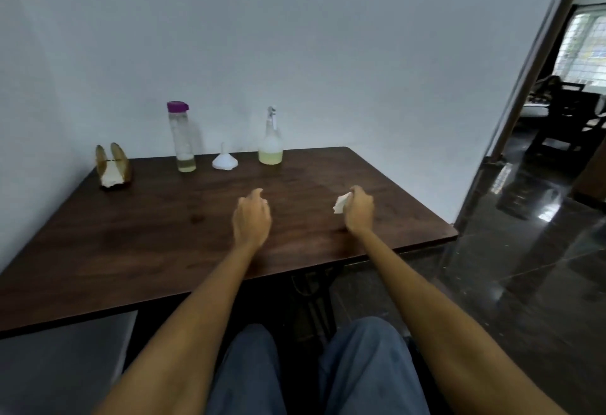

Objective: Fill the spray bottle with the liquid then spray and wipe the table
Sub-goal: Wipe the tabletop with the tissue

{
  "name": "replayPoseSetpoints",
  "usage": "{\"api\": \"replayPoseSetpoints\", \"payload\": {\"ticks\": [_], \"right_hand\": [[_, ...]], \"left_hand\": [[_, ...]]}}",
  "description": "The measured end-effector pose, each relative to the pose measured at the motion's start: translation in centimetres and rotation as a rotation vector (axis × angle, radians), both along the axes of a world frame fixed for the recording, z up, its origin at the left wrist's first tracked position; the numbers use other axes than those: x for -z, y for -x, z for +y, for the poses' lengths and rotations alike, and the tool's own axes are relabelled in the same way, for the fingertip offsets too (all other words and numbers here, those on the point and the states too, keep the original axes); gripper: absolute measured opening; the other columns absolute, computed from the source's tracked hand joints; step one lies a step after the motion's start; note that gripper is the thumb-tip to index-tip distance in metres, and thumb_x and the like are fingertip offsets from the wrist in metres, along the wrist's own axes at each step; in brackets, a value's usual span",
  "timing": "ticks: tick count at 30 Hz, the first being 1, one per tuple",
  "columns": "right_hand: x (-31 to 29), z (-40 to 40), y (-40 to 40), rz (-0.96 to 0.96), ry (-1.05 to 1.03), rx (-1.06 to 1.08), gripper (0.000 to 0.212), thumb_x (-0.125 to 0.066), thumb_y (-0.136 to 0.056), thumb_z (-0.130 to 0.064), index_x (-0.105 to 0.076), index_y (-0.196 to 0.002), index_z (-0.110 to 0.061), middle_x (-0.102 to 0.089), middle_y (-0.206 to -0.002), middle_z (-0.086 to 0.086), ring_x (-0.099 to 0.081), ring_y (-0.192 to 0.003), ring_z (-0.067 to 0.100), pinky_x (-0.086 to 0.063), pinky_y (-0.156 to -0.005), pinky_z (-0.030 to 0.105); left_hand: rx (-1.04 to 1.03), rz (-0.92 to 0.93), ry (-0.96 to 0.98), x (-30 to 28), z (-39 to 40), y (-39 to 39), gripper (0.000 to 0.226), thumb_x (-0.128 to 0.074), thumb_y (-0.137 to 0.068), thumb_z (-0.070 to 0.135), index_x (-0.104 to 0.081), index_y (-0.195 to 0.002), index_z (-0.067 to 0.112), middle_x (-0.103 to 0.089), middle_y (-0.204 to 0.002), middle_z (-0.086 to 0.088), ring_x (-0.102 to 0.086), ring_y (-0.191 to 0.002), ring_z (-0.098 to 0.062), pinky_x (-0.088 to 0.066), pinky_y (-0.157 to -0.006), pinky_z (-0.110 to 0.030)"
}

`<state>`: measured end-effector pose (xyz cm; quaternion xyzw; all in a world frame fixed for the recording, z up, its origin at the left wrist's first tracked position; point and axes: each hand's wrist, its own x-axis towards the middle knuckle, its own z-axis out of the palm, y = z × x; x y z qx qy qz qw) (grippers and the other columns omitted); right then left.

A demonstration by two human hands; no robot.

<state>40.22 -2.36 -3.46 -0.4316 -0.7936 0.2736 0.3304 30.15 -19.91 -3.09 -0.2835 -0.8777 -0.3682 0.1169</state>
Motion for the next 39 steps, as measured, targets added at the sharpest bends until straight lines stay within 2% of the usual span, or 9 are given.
{"api": "replayPoseSetpoints", "payload": {"ticks": [5,12,18,21,24,26,31,35,39], "right_hand": [[4.1,-4.7,6.2,-0.401,-0.029,-0.179,0.024,-0.044,-0.089,-0.005,-0.063,-0.096,-0.017,-0.069,-0.113,0.001,-0.062,-0.106,0.021,-0.041,-0.073,0.018],[3.0,-10.8,12.8,-0.633,-0.3,-0.221,0.028,-0.051,-0.084,-0.006,-0.051,-0.06,-0.02,-0.061,-0.067,-0.004,-0.063,-0.07,0.017,-0.043,-0.069,0.026],[3.4,-20.2,17.1,-0.317,-0.159,-0.852,0.024,-0.052,-0.084,-0.001,-0.072,-0.096,-0.004,-0.072,-0.101,0.016,-0.065,-0.099,0.032,-0.047,-0.088,0.032],[2.6,-19.6,16.6,-0.212,-0.094,-1.027,0.025,-0.052,-0.079,0.008,-0.073,-0.091,0.003,-0.073,-0.097,0.02,-0.067,-0.086,0.024,-0.042,-0.068,0.006],[1.1,-15.0,15.8,0.024,0.26,-0.844,0.034,-0.041,-0.08,0.016,-0.072,-0.087,0.002,-0.071,-0.084,0.016,-0.057,-0.065,0.003,-0.036,-0.048,0.001],[0.0,-10.8,15.0,0.183,0.463,-0.6,0.033,-0.04,-0.083,0.015,-0.069,-0.085,-0.002,-0.063,-0.074,0.005,-0.053,-0.064,0.009,-0.039,-0.043,0.007],[-0.3,-2.3,12.4,0.106,0.074,-0.208,0.033,-0.04,-0.085,0.009,-0.072,-0.093,0.001,-0.07,-0.103,0.017,-0.061,-0.091,0.027,-0.044,-0.075,0.027],[3.0,-2.9,12.1,-0.231,0.022,-0.23,0.02,-0.046,-0.089,0.0,-0.065,-0.087,-0.007,-0.067,-0.118,0.014,-0.059,-0.11,0.031,-0.044,-0.092,0.03],[3.0,-9.7,14.9,-0.274,0.03,-0.355,0.026,-0.042,-0.084,0.005,-0.052,-0.075,-0.018,-0.065,-0.118,0.012,-0.058,-0.112,0.027,-0.036,-0.092,0.027]], "left_hand": [[-0.249,-0.027,0.024,0.9,-7.6,5.1,0.036,-0.04,-0.099,0.012,-0.049,-0.133,0.004,-0.064,-0.113,-0.019,-0.057,-0.111,-0.032,-0.048,-0.091,-0.043],[-0.337,-0.036,0.019,2.4,-11.8,8.2,0.037,-0.039,-0.099,0.011,-0.048,-0.133,0.002,-0.065,-0.113,-0.02,-0.056,-0.111,-0.033,-0.046,-0.089,-0.043],[-0.389,-0.061,0.049,3.3,-12.7,9.8,0.037,-0.04,-0.098,0.012,-0.049,-0.133,0.003,-0.063,-0.116,-0.02,-0.054,-0.113,-0.034,-0.045,-0.09,-0.045],[-0.386,-0.048,0.031,3.1,-12.6,10.1,0.037,-0.04,-0.098,0.012,-0.05,-0.132,0.002,-0.063,-0.116,-0.021,-0.054,-0.111,-0.036,-0.044,-0.09,-0.045],[-0.396,-0.03,0.003,2.6,-12.9,10.7,0.036,-0.039,-0.099,0.012,-0.051,-0.131,0.002,-0.064,-0.114,-0.021,-0.055,-0.111,-0.036,-0.044,-0.09,-0.046],[-0.41,-0.031,0.004,2.5,-13.1,11.0,0.036,-0.037,-0.099,0.013,-0.05,-0.131,0.003,-0.065,-0.113,-0.02,-0.055,-0.111,-0.034,-0.044,-0.091,-0.045],[-0.427,-0.047,-0.006,2.5,-13.3,11.6,0.037,-0.037,-0.1,0.013,-0.05,-0.133,0.003,-0.065,-0.114,-0.019,-0.055,-0.112,-0.033,-0.044,-0.092,-0.045],[-0.443,-0.052,-0.009,2.7,-13.8,12.0,0.037,-0.037,-0.1,0.014,-0.049,-0.134,0.004,-0.065,-0.113,-0.019,-0.055,-0.112,-0.033,-0.044,-0.092,-0.045],[-0.487,-0.033,-0.022,2.3,-15.6,12.8,0.037,-0.035,-0.101,0.015,-0.048,-0.133,0.003,-0.063,-0.113,-0.021,-0.055,-0.111,-0.034,-0.044,-0.091,-0.045]]}}
